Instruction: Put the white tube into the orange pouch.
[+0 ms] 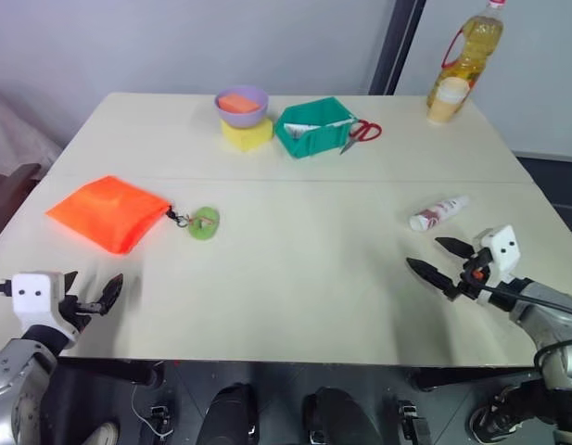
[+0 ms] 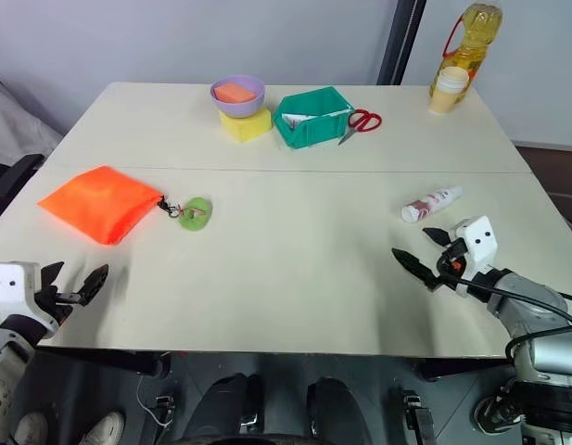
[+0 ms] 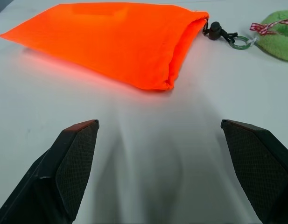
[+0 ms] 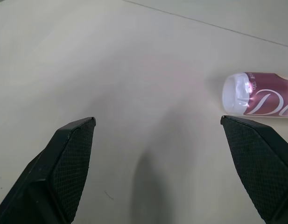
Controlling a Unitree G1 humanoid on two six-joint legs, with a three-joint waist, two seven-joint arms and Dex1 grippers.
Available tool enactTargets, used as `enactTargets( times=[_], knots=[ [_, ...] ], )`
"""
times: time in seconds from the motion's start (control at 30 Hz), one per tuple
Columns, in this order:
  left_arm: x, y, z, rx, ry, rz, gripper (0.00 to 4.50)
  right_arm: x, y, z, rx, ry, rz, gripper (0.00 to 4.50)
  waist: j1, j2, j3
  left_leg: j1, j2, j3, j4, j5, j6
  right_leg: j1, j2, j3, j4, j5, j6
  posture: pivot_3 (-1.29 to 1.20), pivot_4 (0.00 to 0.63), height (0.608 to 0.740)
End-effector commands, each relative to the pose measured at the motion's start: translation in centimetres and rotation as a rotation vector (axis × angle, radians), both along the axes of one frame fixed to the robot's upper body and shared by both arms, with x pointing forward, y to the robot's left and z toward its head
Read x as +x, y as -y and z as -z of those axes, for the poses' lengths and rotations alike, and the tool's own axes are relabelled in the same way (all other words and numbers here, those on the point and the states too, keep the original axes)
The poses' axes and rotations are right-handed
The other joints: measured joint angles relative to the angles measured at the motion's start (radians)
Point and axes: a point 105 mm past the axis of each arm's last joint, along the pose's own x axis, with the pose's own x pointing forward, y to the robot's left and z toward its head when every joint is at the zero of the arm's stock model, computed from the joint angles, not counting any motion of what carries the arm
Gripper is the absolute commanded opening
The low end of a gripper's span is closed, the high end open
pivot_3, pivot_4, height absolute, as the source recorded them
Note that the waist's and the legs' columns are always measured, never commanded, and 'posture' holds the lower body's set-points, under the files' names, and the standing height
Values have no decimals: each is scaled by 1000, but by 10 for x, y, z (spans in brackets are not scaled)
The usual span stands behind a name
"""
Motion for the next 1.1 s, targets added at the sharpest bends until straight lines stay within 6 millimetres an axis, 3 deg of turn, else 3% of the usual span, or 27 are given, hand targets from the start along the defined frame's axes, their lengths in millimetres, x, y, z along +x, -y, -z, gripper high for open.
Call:
enactTargets(
  times=[0.03, 0.27, 0.43, 0.6, 0.8, 0.93, 1.1],
  knots=[
    [1, -3, -16, 34, 51, -4, 4500, 1, -3, -13, -14, 45, -19, 4463, 0, 0, 0, 0, 0, 0, 0, 0, 0, 0, 0, 0, 0, 0, 0, 0, 150, 737],
    [2, 4, -19, 55, 52, 35, 4500, 1, -9, -17, -11, 51, -52, 4463, 0, 0, 0, 0, 0, 0, 0, 0, 0, 0, 0, 0, 0, 0, 0, 0, 150, 737],
    [7, 15, -27, 141, 77, 65, 4500, 2, -24, -18, 13, 31, -125, 4463, 0, 0, 0, 0, 0, 0, 0, 0, 0, 0, 0, 0, 0, 0, 0, 0, 150, 737],
    [18, 32, -33, 332, 86, 123, 4500, -6, -59, -28, 43, 29, -265, 4463, 0, 0, 0, 0, 0, 0, 0, 0, 0, 0, 0, 0, 0, 0, 0, 0, 150, 737],
    [47, 26, -40, 568, 90, 17, 4500, -9, -92, -34, 60, 65, -363, 4463, 2, 0, 0, 0, 0, 0, 0, 0, 0, 0, 0, 0, 0, 0, 0, 0, 150, 737],
    [63, 27, -45, 609, 107, -38, 4500, -12, -107, -34, 81, 74, -412, 4463, 2, 0, 0, -1, 0, 0, 0, -1, 1, 0, 0, 0, -1, 0, 0, 0, 150, 737],
    [84, 28, -32, 636, 50, -76, 4500, -16, -123, -28, 110, 71, -463, 4463, 0, 0, 0, -1, 0, 0, 0, 0, 1, 0, 0, 0, 0, 0, 0, 0, 150, 737]
  ],
)
